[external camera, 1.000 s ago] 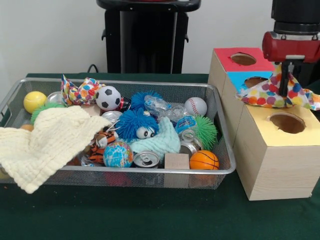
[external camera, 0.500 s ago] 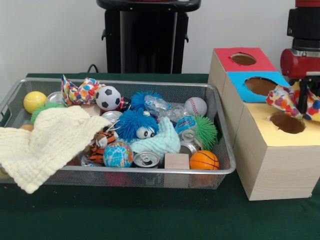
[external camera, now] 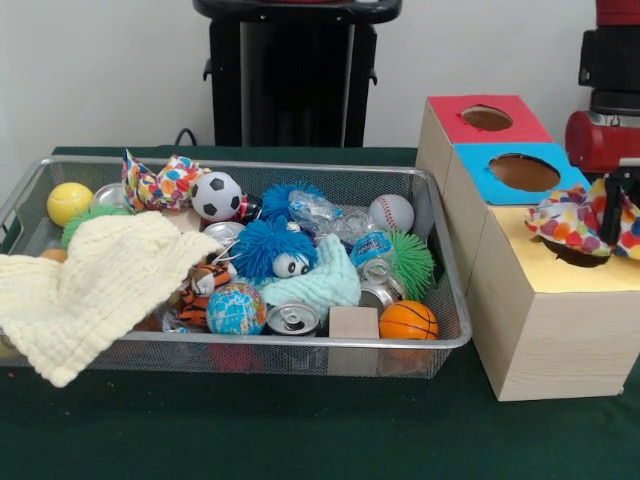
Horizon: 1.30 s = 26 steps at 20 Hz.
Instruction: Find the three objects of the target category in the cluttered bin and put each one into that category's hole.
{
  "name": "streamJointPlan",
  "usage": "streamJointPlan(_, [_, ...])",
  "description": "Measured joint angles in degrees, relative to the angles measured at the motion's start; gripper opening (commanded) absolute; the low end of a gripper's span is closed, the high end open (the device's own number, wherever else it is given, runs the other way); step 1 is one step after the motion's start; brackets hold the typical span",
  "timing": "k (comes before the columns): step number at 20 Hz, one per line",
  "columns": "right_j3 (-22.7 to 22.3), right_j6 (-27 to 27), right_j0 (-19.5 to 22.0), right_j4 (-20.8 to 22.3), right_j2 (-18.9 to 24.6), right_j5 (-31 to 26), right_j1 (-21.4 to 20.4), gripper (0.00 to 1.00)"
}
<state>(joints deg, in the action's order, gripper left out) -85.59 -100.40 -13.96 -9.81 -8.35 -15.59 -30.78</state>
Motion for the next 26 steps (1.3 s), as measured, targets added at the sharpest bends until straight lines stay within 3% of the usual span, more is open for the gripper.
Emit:
streamJointPlan(15, [-0.2,0.0,3.1,0.7,-1.6,0.0,0.0,0.00])
streamJointPlan(26, [-3.7,0.0,6.6,-1.7,2.3,3.8,-0.5,0.00])
